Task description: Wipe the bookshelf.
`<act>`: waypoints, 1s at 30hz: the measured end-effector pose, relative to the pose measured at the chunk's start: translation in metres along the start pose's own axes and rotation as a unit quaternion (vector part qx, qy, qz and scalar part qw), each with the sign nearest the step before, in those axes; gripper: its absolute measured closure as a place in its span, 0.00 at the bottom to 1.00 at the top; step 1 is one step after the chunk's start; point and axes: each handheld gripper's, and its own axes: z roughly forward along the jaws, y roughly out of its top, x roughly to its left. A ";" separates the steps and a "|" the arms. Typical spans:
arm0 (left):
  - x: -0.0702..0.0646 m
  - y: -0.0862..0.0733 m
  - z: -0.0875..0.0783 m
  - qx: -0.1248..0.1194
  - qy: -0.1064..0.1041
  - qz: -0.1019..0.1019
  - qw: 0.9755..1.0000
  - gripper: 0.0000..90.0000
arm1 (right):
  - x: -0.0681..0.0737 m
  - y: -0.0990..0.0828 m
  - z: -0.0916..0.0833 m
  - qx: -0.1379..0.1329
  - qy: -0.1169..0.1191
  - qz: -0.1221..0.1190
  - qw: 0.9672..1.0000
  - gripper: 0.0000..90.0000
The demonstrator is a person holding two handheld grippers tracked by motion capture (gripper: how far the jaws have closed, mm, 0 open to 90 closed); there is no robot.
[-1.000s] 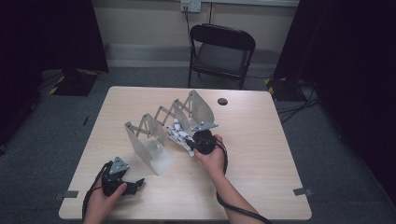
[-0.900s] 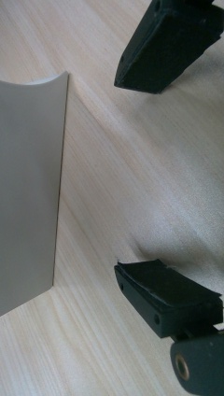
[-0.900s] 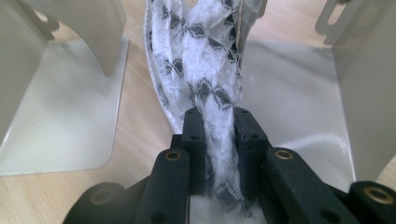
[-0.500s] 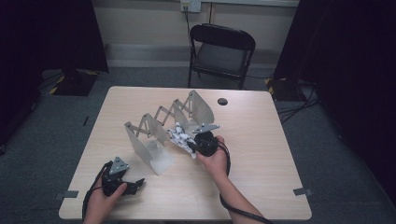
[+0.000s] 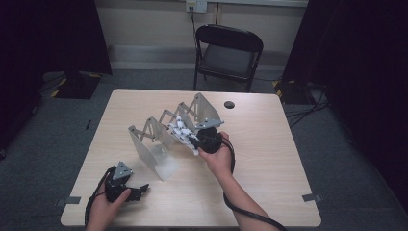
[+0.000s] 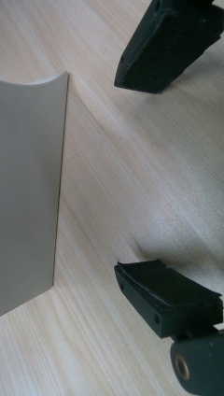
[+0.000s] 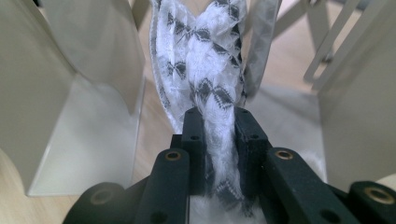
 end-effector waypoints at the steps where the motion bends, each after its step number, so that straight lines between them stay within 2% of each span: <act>1: 0.000 0.000 0.000 0.000 0.000 0.000 1.000 0.10 | -0.001 -0.006 0.004 0.006 0.000 0.003 1.000 0.86; 7: 0.000 0.000 0.000 0.000 0.000 0.000 1.000 0.10 | -0.001 -0.027 0.016 0.028 0.003 0.013 1.000 0.86; 11: 0.000 0.000 0.000 0.000 0.000 0.000 1.000 0.10 | -0.002 -0.036 0.017 0.040 0.005 0.009 0.999 0.86; 20: 0.000 0.000 0.000 0.000 0.000 0.000 1.000 0.10 | -0.005 -0.056 0.005 0.038 0.022 0.007 0.999 0.85; 26: 0.000 0.000 0.000 0.000 0.000 0.000 1.000 0.10 | -0.003 -0.066 -0.008 0.035 0.029 -0.001 0.999 0.85; 30: 0.000 0.000 0.000 0.000 0.000 0.000 1.000 0.10 | -0.003 -0.076 -0.020 0.028 0.035 0.005 0.999 0.85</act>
